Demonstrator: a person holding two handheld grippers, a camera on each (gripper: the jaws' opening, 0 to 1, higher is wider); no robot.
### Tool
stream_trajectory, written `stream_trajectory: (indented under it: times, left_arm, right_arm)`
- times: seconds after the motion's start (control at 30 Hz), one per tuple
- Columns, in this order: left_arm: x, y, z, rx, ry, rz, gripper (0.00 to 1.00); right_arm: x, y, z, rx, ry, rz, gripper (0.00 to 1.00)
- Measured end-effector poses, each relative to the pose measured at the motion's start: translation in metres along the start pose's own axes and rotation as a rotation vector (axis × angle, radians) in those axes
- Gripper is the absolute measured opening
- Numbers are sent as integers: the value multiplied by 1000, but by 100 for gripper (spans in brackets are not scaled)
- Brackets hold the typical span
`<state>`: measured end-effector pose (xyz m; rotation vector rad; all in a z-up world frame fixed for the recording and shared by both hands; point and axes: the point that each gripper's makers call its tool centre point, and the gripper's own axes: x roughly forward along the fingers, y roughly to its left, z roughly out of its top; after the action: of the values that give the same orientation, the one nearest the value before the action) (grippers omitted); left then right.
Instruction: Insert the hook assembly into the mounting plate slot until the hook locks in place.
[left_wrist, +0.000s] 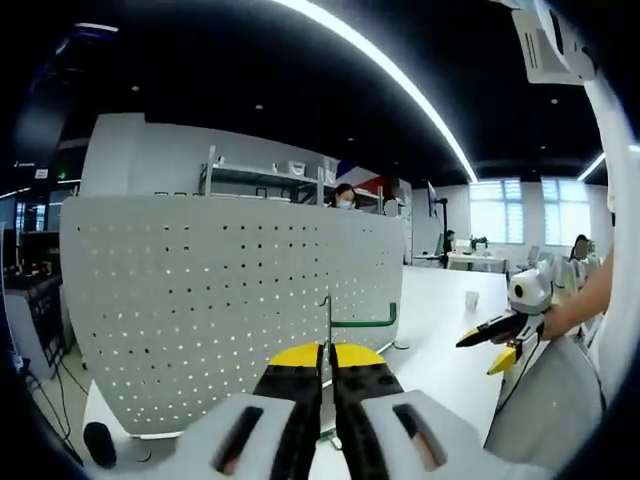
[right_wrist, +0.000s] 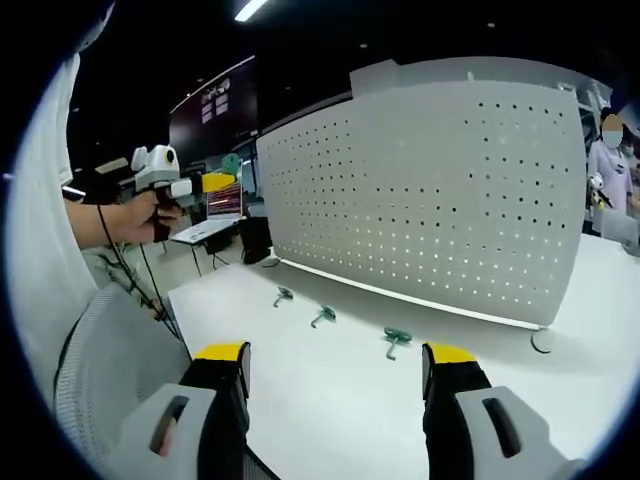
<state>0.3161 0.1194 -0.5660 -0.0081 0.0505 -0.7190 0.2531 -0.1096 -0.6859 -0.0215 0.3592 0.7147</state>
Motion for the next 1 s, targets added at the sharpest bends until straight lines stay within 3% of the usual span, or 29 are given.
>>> stream_trajectory:
  times: [0.23, 0.5, 0.6, 0.67, 0.8, 1.0]
  left_arm:
    - [-2, 1, -2, -18, 3, 5, 2]
    - [-4, 2, -2, -17, 1, 15, 2]
    - [-4, 1, 1, -16, -5, 19, 2]
    - [-5, 2, 4, -13, -11, 24, 2]
    - [-5, 4, 6, -16, -14, 30, 2]
    - [-2, 4, 6, -4, -6, 38, 2]
  right_arm:
    - [-4, -2, 15, -12, -66, -11, 69]
    - [-19, 6, 59, -39, -307, 20, 65]
    - [-23, 13, 67, -43, -342, 49, 63]
    - [-28, 17, 77, -68, -401, 63, 59]
    - [-28, 16, 77, -48, -397, 61, 61]
    - [-28, 17, 78, -47, -389, 70, 56]
